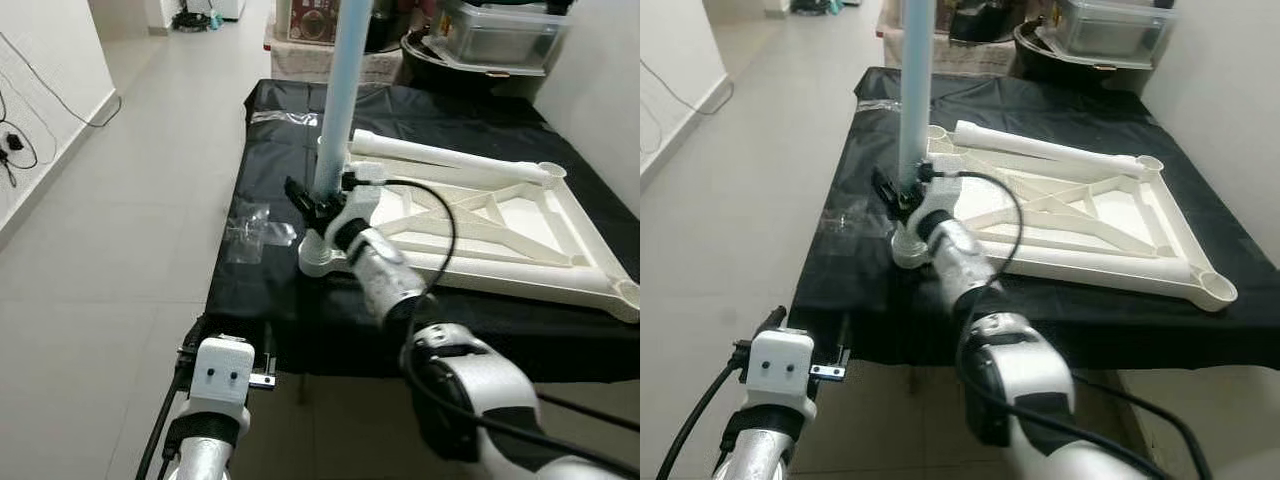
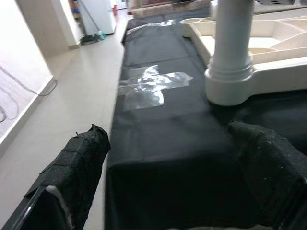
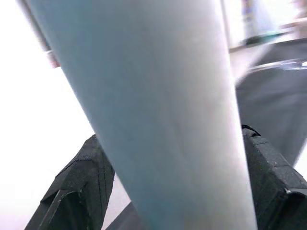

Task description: Building children table

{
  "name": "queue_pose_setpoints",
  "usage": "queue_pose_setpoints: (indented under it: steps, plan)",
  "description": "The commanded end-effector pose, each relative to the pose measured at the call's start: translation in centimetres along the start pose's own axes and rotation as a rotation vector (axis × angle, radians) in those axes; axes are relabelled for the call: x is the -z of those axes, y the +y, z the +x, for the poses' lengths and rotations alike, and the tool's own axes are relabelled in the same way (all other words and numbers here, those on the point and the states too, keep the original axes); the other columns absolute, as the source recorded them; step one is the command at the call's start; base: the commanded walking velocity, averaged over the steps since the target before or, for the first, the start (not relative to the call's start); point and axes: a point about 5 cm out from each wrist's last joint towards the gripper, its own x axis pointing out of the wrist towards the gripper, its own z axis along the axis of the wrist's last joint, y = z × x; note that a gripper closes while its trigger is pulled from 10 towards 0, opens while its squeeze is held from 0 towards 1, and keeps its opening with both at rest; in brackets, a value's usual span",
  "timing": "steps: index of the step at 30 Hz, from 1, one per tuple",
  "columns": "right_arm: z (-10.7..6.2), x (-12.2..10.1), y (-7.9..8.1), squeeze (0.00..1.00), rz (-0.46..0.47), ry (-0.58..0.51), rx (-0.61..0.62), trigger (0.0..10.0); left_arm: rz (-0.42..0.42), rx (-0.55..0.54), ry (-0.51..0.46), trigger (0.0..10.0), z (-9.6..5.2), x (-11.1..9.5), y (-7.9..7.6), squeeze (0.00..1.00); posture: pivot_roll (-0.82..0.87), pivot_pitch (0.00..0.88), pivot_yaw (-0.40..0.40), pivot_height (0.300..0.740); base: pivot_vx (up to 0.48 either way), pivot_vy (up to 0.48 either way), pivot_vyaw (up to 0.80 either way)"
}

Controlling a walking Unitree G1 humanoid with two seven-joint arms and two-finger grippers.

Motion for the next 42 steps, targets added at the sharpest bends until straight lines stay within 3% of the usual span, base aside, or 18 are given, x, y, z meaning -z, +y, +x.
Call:
queue_pose_setpoints:
  steps: [1, 4, 11, 12, 15, 16, 19, 22, 23, 24, 26, 27, 28, 31, 33, 37, 41, 42]
  plan:
    - [0.7, 1.1, 2.0, 0.00, -0.022, 0.112, -0.216, 10.0, -0.036, 0.009, 0.010, 10.0, -0.1, 0.1, -0.6, 0.00, 0.12, 0.075, -0.079, 0.740, 0.000, 0.000, 0.00]
    - [0.9, 1.2, 2.8, 0.00, -0.061, 0.197, -0.345, 10.0, -0.037, 0.009, 0.007, 10.0, -0.2, 0.0, -0.6, 0.00, 0.13, 0.082, -0.077, 0.740, 0.000, 0.000, 0.00]
    - [1.6, 2.0, 4.5, 0.00, -0.128, 0.303, -0.471, 10.0, -0.039, 0.008, 0.005, 10.0, -0.3, -0.2, -0.7, 0.00, 0.14, 0.093, -0.080, 0.740, 0.000, 0.000, 0.00]
    - [1.7, 2.3, 4.8, 0.00, -0.158, 0.323, -0.488, 4.9, -0.039, 0.008, 0.006, 10.0, -0.3, -0.2, -0.7, 0.00, 0.15, 0.098, -0.083, 0.740, 0.000, 0.000, 0.00]
    - [1.8, 2.5, 5.1, 0.00, -0.186, 0.342, -0.509, 4.9, -0.039, 0.008, 0.008, 10.0, -0.3, -0.2, -0.7, 0.00, 0.15, 0.098, -0.083, 0.740, 0.000, 0.000, 0.00]
    - [1.8, 2.6, 5.2, 0.00, -0.203, 0.344, -0.509, 0.0, -0.039, 0.007, 0.008, 10.0, -0.4, -0.3, -0.8, 0.00, 0.15, 0.104, -0.087, 0.740, 0.000, 0.000, 0.00]
    - [2.3, 2.5, 5.1, 0.00, -0.263, 0.317, -0.423, 0.0, -0.040, 0.007, 0.008, 10.0, -0.4, -0.3, -0.8, 0.00, 0.15, 0.104, -0.087, 0.740, 0.000, 0.000, 0.00]
    - [2.7, 1.9, 4.3, 0.00, -0.304, 0.274, -0.256, 0.0, -0.041, 0.007, 0.009, 10.0, -0.4, -0.3, -0.8, 0.00, 0.14, 0.105, -0.086, 0.740, 0.000, 0.000, 0.00]
    - [2.8, 1.5, 3.6, 0.00, -0.315, 0.239, -0.123, 0.0, -0.041, 0.006, 0.009, 10.0, -0.4, -0.3, -0.8, 0.00, 0.14, 0.106, -0.087, 0.740, 0.000, 0.000, 0.00]
    - [2.8, 1.5, 3.6, 0.00, -0.315, 0.239, -0.123, 0.0, -0.041, 0.006, 0.009, 10.0, -0.4, -0.3, -0.8, 0.00, 0.14, 0.106, -0.087, 0.740, 0.000, 0.000, 0.00]
    - [2.7, 0.7, 1.7, 0.00, -0.269, 0.169, 0.199, 0.0, -0.041, 0.006, 0.009, 10.0, -0.4, -0.3, -0.8, 0.00, 0.13, 0.105, -0.085, 0.740, 0.000, 0.000, 0.00]
    - [2.7, 0.7, 1.7, 0.00, -0.269, 0.169, 0.199, 0.0, -0.041, 0.006, 0.009, 10.0, -0.4, -0.3, -0.8, 0.00, 0.13, 0.105, -0.085, 0.740, 0.000, 0.000, 0.00]
    - [2.1, 0.5, 0.5, 0.00, -0.224, 0.134, 0.380, 0.0, -0.041, 0.005, 0.009, 10.0, -0.3, -0.3, -0.7, 0.00, 0.13, 0.105, -0.083, 0.740, 0.000, 0.000, 0.00]
    - [1.5, 0.5, -0.5, 0.00, -0.178, 0.105, 0.536, 0.0, -0.040, 0.006, 0.009, 10.0, -0.3, -0.2, -0.7, 0.00, 0.13, 0.105, -0.083, 0.740, 0.000, 0.000, 0.00]
    - [0.0, 1.3, -1.7, 0.00, -0.065, 0.049, 0.815, 0.0, -0.038, 0.007, 0.009, 10.0, -0.3, -0.2, -0.7, 0.00, 0.13, 0.105, -0.083, 0.740, 0.000, 0.000, 0.00]
    - [-0.4, 2.7, -1.1, 0.00, 0.017, 0.023, 0.965, 0.0, -0.036, 0.007, 0.008, 10.0, -0.2, -0.2, -0.7, 0.00, 0.13, 0.100, -0.082, 0.740, 0.000, 0.000, 0.00]
    - [0.0, 3.3, -0.2, 0.00, 0.026, 0.030, 0.948, 0.0, -0.036, 0.007, 0.007, 10.0, -0.2, -0.2, -0.7, 0.00, 0.13, 0.098, -0.082, 0.740, 0.000, 0.000, 0.00]
    - [0.6, 3.4, 0.6, 0.00, 0.023, 0.018, 0.882, 10.0, -0.035, 0.008, 0.008, 10.0, -0.1, -0.2, -0.7, 0.00, 0.13, 0.098, -0.082, 0.740, 0.000, 0.000, 0.00]
